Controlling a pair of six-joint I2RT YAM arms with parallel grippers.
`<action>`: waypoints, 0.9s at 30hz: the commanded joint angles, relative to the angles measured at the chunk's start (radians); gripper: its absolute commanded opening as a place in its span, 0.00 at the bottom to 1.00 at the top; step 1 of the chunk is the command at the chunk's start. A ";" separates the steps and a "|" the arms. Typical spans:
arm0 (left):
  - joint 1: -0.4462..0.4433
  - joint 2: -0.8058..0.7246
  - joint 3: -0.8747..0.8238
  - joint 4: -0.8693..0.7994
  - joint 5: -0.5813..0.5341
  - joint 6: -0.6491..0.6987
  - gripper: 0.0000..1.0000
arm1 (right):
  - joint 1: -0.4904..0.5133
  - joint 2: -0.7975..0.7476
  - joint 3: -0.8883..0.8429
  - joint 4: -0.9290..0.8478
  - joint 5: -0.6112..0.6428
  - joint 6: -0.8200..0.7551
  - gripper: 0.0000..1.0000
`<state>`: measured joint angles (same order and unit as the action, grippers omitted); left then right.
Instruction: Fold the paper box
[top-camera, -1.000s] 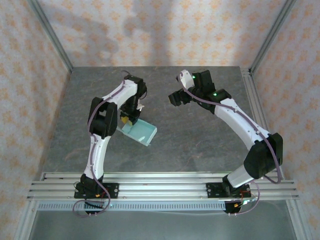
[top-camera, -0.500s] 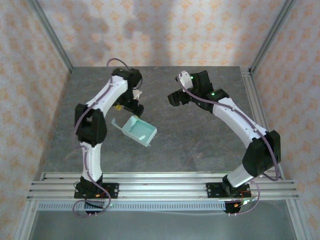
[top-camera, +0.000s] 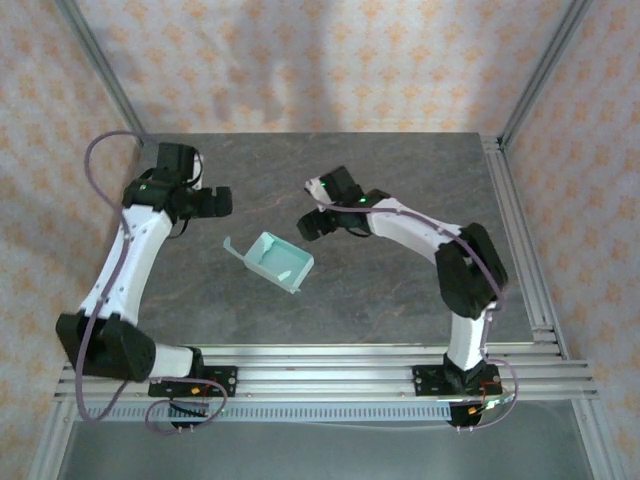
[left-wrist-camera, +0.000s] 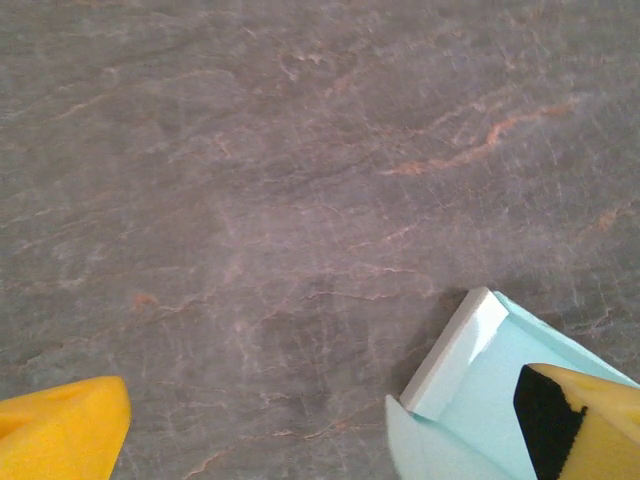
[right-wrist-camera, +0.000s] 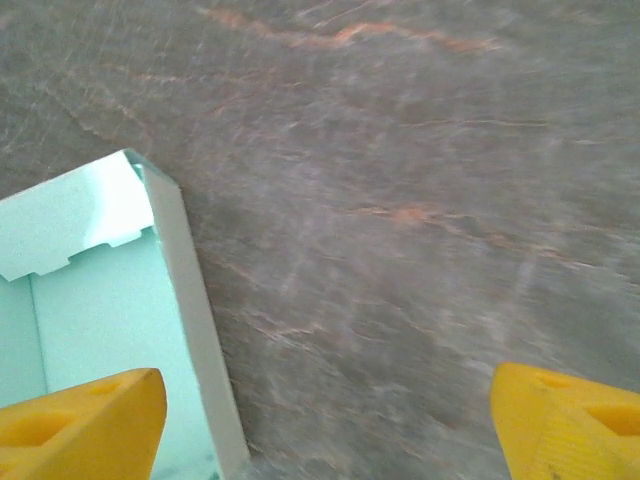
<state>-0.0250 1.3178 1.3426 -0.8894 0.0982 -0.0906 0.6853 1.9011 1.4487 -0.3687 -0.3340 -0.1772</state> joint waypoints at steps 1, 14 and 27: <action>0.011 -0.087 -0.026 0.077 0.042 -0.002 1.00 | 0.039 0.077 0.084 0.032 0.007 0.044 0.84; 0.011 -0.174 -0.037 -0.030 0.135 0.064 1.00 | 0.096 0.324 0.339 -0.051 0.027 -0.024 0.86; 0.011 -0.126 -0.032 -0.013 0.276 0.095 1.00 | 0.102 0.267 0.317 -0.258 0.070 -0.105 0.77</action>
<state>-0.0177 1.1851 1.3087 -0.8860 0.3279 -0.0170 0.7792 2.2227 1.7653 -0.5369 -0.3050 -0.2600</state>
